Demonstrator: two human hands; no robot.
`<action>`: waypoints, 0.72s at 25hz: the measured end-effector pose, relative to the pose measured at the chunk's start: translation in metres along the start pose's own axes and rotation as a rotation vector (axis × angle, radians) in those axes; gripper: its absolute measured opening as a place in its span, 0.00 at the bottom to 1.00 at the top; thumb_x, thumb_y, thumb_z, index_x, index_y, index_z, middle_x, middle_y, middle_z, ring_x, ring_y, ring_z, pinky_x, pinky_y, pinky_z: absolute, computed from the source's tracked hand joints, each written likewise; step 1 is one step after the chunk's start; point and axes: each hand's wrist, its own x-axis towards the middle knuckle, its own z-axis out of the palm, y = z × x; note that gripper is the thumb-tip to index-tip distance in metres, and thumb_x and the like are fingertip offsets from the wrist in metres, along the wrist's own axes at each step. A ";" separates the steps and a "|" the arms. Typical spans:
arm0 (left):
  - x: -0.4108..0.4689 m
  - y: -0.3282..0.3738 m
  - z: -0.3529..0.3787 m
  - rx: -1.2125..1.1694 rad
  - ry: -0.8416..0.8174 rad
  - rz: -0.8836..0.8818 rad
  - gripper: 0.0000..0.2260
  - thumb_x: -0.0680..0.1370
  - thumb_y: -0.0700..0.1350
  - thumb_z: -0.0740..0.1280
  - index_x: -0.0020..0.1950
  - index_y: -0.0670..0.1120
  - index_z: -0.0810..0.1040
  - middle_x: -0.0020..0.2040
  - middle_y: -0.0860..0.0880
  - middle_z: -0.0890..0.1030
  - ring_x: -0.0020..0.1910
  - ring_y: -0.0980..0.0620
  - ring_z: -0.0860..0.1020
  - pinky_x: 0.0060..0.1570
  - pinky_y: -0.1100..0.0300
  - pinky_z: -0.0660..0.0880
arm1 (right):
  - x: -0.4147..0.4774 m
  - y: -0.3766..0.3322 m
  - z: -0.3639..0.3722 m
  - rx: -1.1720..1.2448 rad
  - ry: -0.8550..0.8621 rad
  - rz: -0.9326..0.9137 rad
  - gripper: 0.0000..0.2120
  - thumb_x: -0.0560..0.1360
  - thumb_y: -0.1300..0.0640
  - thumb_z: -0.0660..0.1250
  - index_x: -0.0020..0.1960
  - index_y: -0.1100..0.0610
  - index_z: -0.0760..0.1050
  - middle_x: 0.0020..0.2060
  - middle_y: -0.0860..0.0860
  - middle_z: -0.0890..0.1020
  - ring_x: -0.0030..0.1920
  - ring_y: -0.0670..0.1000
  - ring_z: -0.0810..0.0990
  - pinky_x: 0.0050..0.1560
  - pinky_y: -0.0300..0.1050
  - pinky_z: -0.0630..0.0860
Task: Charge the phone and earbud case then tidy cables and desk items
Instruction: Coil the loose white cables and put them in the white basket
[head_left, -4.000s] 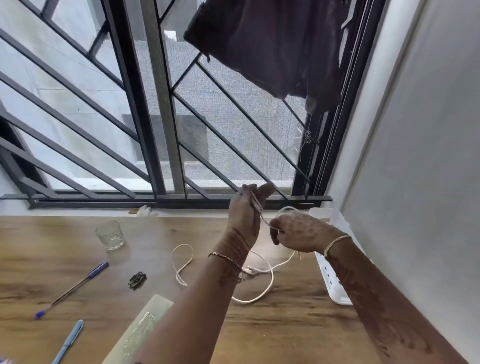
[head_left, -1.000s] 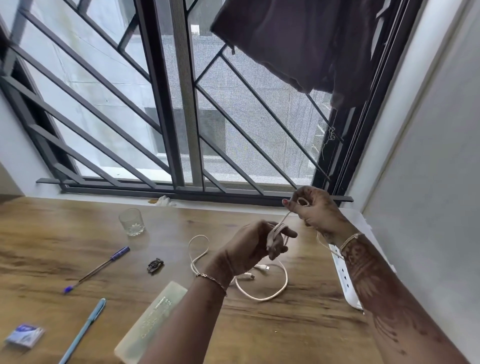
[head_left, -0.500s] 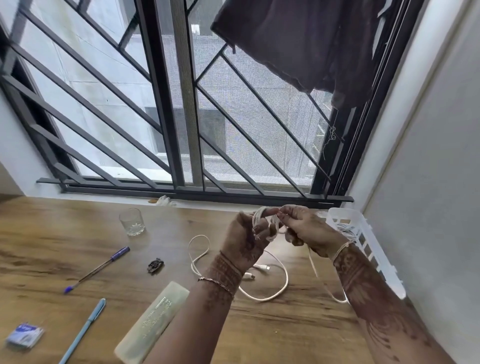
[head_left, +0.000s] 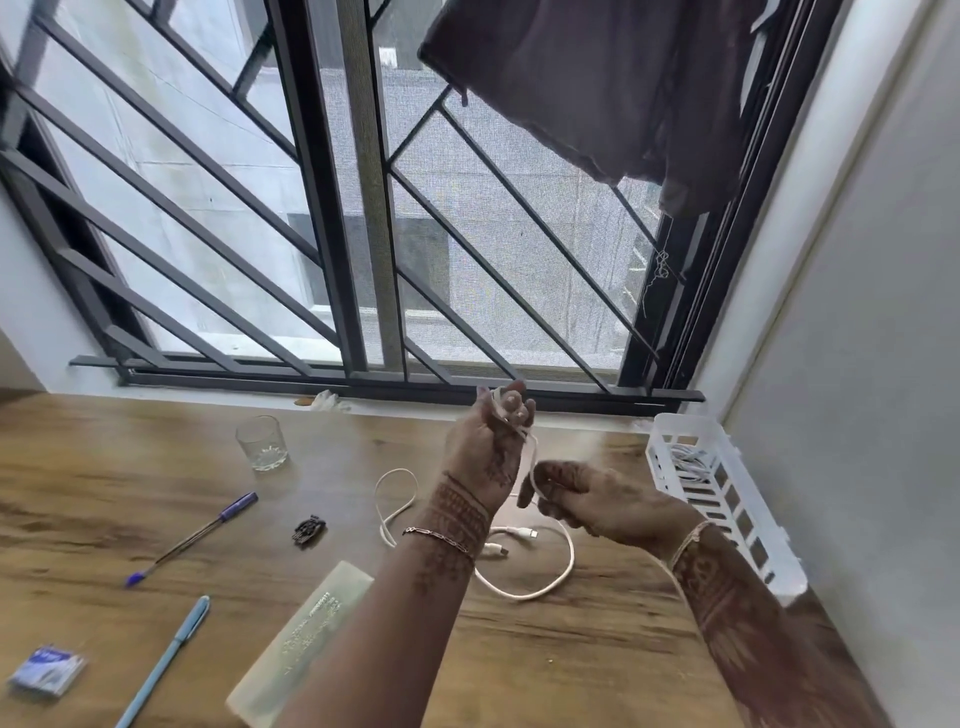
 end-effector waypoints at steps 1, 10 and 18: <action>0.003 -0.002 -0.001 0.029 0.020 0.032 0.17 0.83 0.46 0.53 0.51 0.34 0.74 0.32 0.48 0.75 0.29 0.55 0.77 0.46 0.63 0.78 | -0.001 -0.002 0.005 -0.067 0.015 -0.001 0.12 0.83 0.55 0.55 0.48 0.52 0.76 0.34 0.46 0.72 0.28 0.37 0.69 0.30 0.29 0.66; 0.008 -0.019 -0.024 0.905 -0.017 0.181 0.10 0.82 0.40 0.55 0.45 0.43 0.73 0.28 0.50 0.73 0.22 0.60 0.71 0.28 0.67 0.69 | -0.005 -0.007 -0.009 -0.255 0.336 -0.082 0.15 0.80 0.52 0.60 0.37 0.54 0.75 0.31 0.49 0.75 0.34 0.47 0.72 0.35 0.35 0.66; 0.005 -0.023 -0.036 1.197 -0.123 0.076 0.17 0.82 0.39 0.55 0.34 0.47 0.72 0.23 0.54 0.70 0.20 0.59 0.65 0.23 0.64 0.62 | 0.019 -0.001 -0.012 -0.092 0.452 -0.124 0.15 0.79 0.51 0.63 0.36 0.56 0.77 0.27 0.46 0.73 0.26 0.41 0.66 0.30 0.37 0.63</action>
